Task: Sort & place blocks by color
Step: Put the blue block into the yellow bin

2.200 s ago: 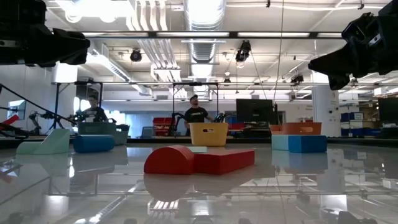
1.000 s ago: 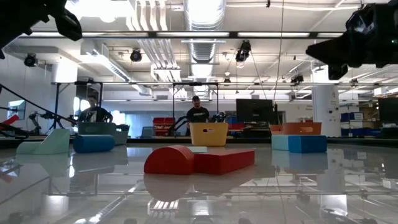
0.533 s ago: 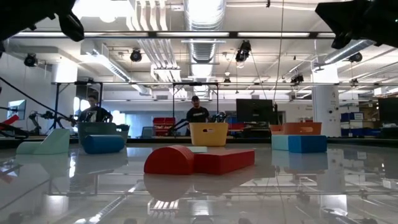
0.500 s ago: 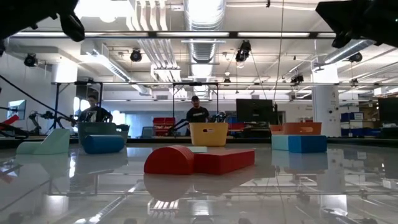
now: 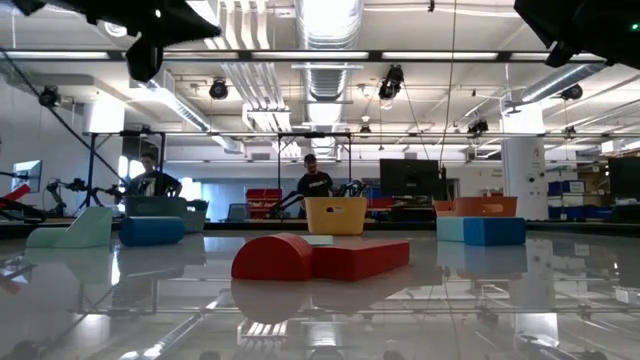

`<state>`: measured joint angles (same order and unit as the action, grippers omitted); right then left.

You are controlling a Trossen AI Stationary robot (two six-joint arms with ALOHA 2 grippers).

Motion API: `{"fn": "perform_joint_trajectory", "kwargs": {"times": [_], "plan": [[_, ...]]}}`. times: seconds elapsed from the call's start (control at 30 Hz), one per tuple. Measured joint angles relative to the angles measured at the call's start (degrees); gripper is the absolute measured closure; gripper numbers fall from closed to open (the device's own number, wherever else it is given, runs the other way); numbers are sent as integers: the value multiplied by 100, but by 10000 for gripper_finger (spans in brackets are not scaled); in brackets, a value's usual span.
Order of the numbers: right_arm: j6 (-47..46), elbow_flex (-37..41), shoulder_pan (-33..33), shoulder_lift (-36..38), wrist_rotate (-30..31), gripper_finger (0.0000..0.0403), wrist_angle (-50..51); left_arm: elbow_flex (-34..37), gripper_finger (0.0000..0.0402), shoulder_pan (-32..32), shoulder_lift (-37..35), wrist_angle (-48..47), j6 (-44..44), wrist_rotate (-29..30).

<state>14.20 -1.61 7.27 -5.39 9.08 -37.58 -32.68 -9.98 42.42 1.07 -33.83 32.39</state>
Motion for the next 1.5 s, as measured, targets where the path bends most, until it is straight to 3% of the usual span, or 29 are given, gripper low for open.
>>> {"fn": "perform_joint_trajectory", "kwargs": {"times": [0.13, 0.23, 0.43, 0.63, 0.83, 0.93, 1.27, 1.37, 1.5], "plan": [[86, 0, 0, -1, 3, 360, -30, -1155, 401, 2, 690, -2511, -1428, -40], [140, 0, 0, 12, 11, 360, -90, -1917, 401, 4, 1387, -4394, -2606, -507], [149, 0, 0, 11, 9, 360, -101, -2829, 401, 16, 2918, -6473, -3819, -1738], [263, -2, 0, 9, 11, 360, -204, -3010, 401, 113, 4021, -6484, -3790, -2079], [665, -2, 0, 9, 12, 360, -285, -2956, 393, 270, 4503, -6017, -3596, -2376], [750, -2, 0, 9, 11, 360, -359, -2954, 363, 289, 4609, -5732, -3439, -2453], [743, -2, 0, 9, 11, 360, -357, -2880, 205, 291, 5058, -5724, -3137, -2441], [703, -2, 0, 9, 11, 360, -337, -2877, 184, 302, 5285, -5717, -2936, -2392], [575, -2, 0, 9, 9, 360, -317, -2877, 185, 364, 5613, -5712, -2807, -2234]]}}
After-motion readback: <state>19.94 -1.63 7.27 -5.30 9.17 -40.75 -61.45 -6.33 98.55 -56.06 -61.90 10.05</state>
